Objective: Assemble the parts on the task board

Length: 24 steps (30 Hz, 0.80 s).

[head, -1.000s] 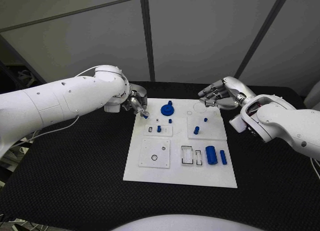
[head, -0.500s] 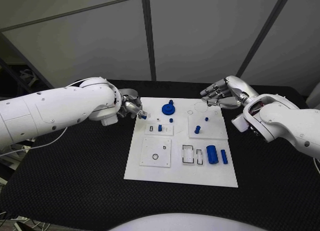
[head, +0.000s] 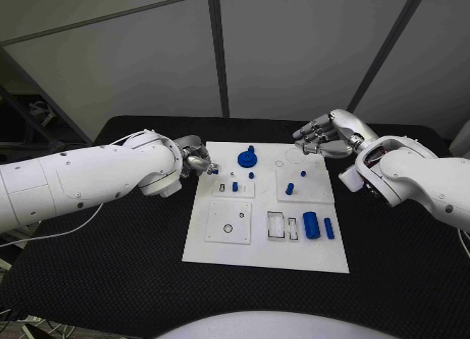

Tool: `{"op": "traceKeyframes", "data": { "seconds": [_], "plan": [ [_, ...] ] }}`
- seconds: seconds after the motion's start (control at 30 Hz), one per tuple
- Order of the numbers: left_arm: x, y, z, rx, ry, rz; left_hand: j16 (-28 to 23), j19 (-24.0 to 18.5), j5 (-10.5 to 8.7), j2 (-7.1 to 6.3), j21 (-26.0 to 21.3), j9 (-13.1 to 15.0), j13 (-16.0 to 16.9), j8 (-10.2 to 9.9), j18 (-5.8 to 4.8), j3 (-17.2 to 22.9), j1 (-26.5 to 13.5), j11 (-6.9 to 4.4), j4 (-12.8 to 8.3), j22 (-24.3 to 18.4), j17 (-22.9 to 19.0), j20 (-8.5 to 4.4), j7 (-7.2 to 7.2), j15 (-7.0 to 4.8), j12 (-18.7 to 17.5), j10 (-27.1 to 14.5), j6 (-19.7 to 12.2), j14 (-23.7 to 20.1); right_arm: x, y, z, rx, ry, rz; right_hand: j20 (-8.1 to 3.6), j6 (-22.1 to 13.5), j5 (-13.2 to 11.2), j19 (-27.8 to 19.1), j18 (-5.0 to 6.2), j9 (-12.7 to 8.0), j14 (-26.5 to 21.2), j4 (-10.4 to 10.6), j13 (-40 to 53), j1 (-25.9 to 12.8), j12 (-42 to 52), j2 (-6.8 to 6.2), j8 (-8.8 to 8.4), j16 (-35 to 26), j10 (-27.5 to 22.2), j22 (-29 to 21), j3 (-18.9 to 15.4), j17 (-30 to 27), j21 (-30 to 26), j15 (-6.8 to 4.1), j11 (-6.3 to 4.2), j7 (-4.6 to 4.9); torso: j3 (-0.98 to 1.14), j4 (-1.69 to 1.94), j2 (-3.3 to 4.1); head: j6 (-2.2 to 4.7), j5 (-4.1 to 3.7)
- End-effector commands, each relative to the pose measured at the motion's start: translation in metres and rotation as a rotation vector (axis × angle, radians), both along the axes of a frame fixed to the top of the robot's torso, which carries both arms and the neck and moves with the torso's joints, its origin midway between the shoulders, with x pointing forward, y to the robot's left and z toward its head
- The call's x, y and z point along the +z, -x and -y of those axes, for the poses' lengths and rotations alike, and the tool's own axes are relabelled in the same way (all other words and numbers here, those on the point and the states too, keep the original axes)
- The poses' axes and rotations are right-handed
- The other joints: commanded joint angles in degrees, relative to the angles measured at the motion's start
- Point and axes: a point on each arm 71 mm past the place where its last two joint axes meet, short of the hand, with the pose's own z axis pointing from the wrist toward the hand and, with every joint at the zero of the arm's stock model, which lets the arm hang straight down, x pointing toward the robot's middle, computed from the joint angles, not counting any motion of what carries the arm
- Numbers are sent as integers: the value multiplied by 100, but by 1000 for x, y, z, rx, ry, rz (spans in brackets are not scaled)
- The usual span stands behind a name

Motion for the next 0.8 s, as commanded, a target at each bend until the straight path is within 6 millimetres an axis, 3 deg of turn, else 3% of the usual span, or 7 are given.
{"op": "traceKeyframes", "data": {
  "seconds": [0.03, 0.43, 0.8],
  "plan": [
    [1, 1, 3, 18, -9, 23, 26, 48, 37, 0, 12, -6, 9, 20, -279, 1075, -46, -84, -1069, 849, 1065, -6, 6, -26, 24, 129, 50, 489, 2, 1, -1, 5, -2, 8, 9, 3, 32, 14, 61, 7, 20, -3, -8, -18, -36, -2, -16, -40, 26, -10, 34, 7, -36, 11, 26, 2, 4, -14, 4, -11, -12],
    [-12, 11, 17, -114, -86, -102, 24, 51, 42, -3, 19, -12, 28, 20, -280, 1082, -52, -85, -1084, 852, 1060, -7, 5, -27, 34, 137, 44, 488, 2, 0, -2, 8, 2, 11, 9, 3, 32, 14, 61, 7, 20, -3, -8, -18, -36, -2, -16, -40, 26, -10, 34, 7, -36, 11, 26, 2, 2, -4, 6, -33, -47],
    [-15, 7, 20, -150, -141, -125, 24, 51, 46, -2, 18, -14, 42, 20, -280, 1084, -53, -86, -1090, 853, 1061, -8, 5, -28, 41, 143, 42, 488, 2, 0, -3, 9, 3, 13, 9, 3, 32, 14, 61, 7, 20, -3, -8, -18, -36, -2, -16, -40, 26, -10, 34, 7, -36, 11, 26, 2, 4, -1, 8, -58, -54]
  ]
}}
